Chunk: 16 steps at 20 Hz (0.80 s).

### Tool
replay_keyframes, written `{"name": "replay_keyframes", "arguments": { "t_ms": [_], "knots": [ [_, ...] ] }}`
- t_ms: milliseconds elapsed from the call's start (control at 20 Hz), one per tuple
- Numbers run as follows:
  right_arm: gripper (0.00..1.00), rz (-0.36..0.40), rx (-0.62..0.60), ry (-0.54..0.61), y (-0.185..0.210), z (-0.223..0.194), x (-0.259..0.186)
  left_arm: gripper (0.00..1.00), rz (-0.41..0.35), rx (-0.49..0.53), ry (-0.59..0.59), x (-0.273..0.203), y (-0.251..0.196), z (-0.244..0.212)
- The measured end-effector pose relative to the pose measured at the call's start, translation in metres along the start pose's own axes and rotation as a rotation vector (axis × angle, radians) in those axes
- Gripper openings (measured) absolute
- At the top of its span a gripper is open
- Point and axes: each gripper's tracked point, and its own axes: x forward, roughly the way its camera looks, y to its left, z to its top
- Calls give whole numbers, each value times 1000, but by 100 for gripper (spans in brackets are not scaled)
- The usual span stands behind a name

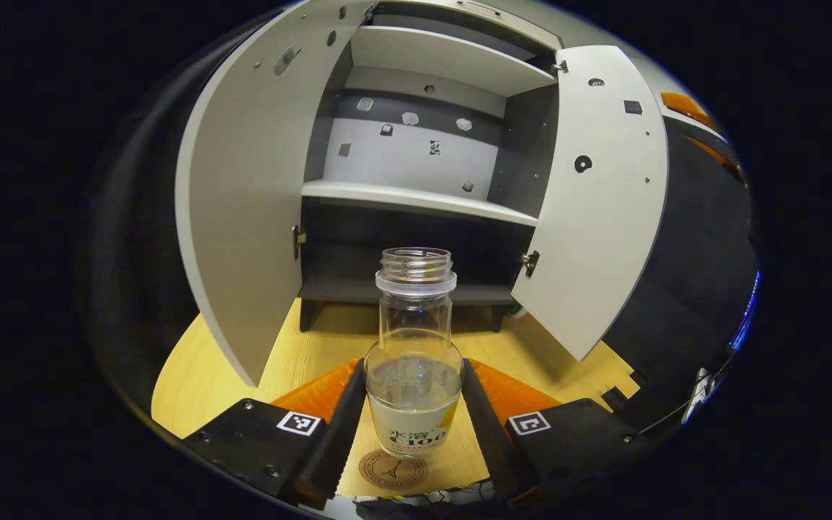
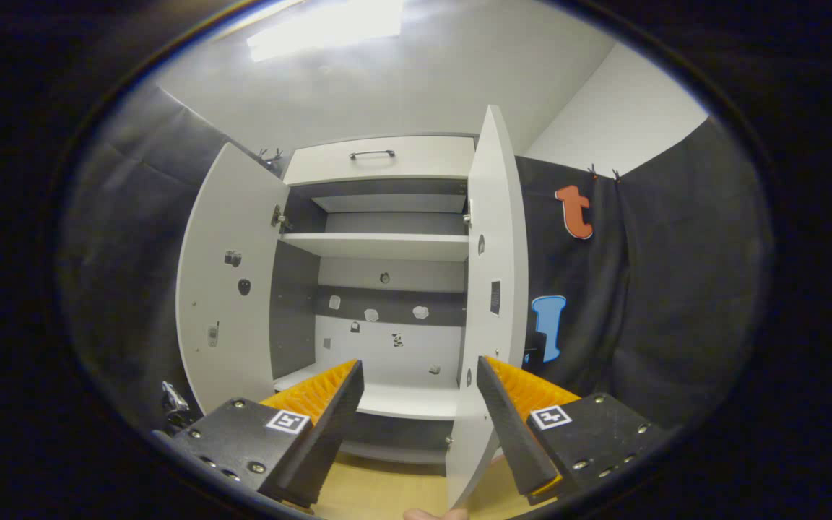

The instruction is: Grasp the bottle in the cabinet with the left hand and place it on the coaster, then close the right door with the right hand and the left door with the left hand.

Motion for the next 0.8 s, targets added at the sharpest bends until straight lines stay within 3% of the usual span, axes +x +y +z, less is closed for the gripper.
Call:
{"name": "replay_keyframes", "arguments": {
  "t_ms": [150, 200, 400, 700, 800],
  "knots": [
    [92, -2, -3, -3, -8, 1, -2, 80, 24, -54, 33, 5, 10, -31],
    [95, -5, -5, -5, -11, 1, -3, 80, 33, -57, 44, 7, 13, -41],
    [92, -22, -17, -12, -24, 4, -8, 80, 75, -50, 95, 12, 24, -78],
    [95, -34, -35, -13, -35, 4, -9, 81, 132, -75, 91, 21, 33, -99],
    [92, -30, -42, -13, -36, 4, -10, 81, 154, -68, 91, 22, 37, -106]
  ]
}}
